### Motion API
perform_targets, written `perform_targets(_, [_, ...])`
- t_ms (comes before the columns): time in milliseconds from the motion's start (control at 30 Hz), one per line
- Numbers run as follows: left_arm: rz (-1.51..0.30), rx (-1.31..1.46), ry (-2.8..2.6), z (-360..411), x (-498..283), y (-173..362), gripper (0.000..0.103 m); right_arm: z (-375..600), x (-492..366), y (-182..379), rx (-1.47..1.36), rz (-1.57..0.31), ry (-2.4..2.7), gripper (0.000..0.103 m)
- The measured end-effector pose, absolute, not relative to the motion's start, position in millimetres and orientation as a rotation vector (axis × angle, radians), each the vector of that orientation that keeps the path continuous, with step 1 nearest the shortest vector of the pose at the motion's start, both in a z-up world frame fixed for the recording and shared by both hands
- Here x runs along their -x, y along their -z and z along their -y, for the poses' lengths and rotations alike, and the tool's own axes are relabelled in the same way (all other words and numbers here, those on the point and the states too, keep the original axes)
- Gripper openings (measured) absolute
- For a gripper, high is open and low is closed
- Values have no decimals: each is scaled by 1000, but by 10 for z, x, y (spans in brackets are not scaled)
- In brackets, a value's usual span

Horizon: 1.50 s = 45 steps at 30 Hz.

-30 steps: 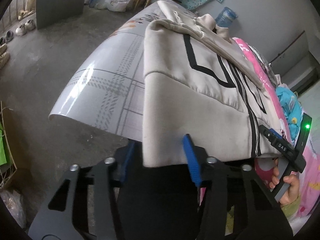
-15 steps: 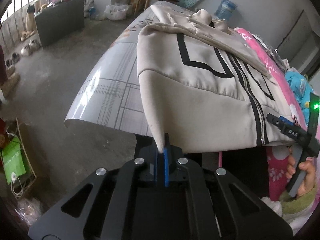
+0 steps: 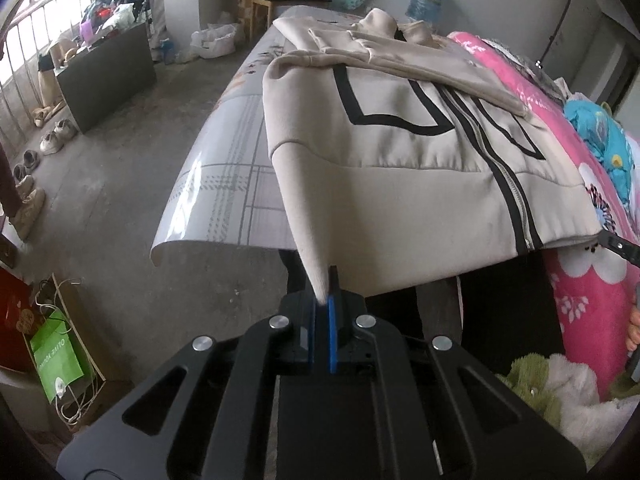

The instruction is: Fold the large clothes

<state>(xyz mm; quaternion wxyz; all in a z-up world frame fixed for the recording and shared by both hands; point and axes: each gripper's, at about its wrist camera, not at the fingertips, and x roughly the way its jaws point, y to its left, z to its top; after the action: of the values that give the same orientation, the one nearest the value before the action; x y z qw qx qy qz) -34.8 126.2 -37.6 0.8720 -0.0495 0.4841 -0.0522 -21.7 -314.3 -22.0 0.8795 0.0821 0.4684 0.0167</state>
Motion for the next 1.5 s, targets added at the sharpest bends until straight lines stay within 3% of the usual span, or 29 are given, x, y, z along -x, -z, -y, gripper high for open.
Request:
perform_targets(400, [-1046,146,142,-1313,246,495,4,3427,11,220,-232,-932,80,73])
perform_targets(633, [-1049,124,136,-1275,238,478,4,3464,-157,393,-234,-956,97,51])
perform_targets(1067, [-1015,34,141,-1150,270,348,5,3423,5,454,-163,-967,88,27])
perform_targets(1233, [-939,22,195,-1113,316,107,4,3447,25,433,-151,-958,78,9])
perform_targets(1500, [-825,127,260,-1181,156,-286,4,3524,69,199,-218,-906,32,5])
